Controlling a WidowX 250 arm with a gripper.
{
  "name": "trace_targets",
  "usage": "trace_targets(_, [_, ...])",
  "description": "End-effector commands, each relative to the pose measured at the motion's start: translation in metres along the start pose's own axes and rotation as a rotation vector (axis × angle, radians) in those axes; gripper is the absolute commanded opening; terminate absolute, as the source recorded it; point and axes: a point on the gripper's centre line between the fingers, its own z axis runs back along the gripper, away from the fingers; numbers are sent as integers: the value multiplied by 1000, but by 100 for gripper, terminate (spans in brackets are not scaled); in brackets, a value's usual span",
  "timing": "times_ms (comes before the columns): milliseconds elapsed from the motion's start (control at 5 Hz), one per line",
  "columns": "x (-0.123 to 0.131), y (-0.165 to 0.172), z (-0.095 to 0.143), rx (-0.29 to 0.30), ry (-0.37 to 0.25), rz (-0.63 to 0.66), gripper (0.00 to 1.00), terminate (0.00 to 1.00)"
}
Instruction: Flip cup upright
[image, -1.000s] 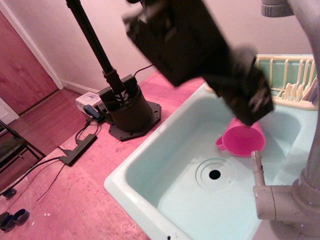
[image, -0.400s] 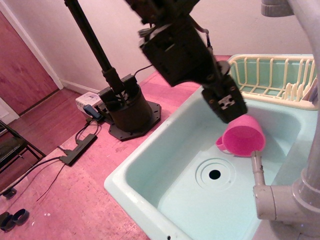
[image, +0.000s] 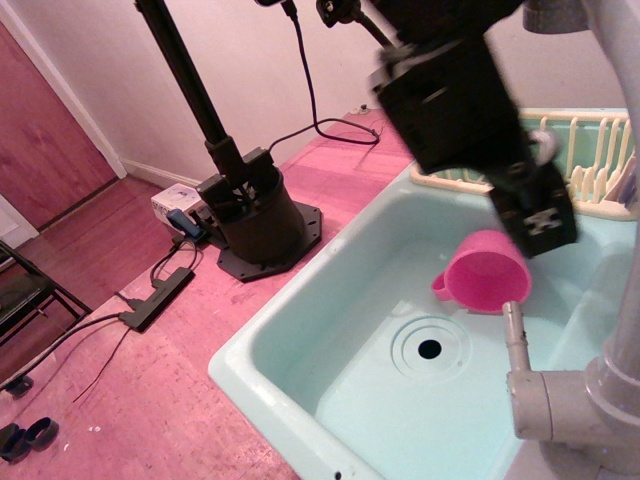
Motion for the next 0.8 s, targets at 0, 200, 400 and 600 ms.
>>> trace_targets(0, [-26, -21, 27, 29, 0, -200, 100, 0])
trace_targets(200, [-11, -28, 30, 24, -95, -280, 100, 0])
trace_targets(400, [9, -28, 26, 30, -149, -286, 100, 0])
trace_targets(600, [23, -22, 18, 50, -180, -298, 100, 0])
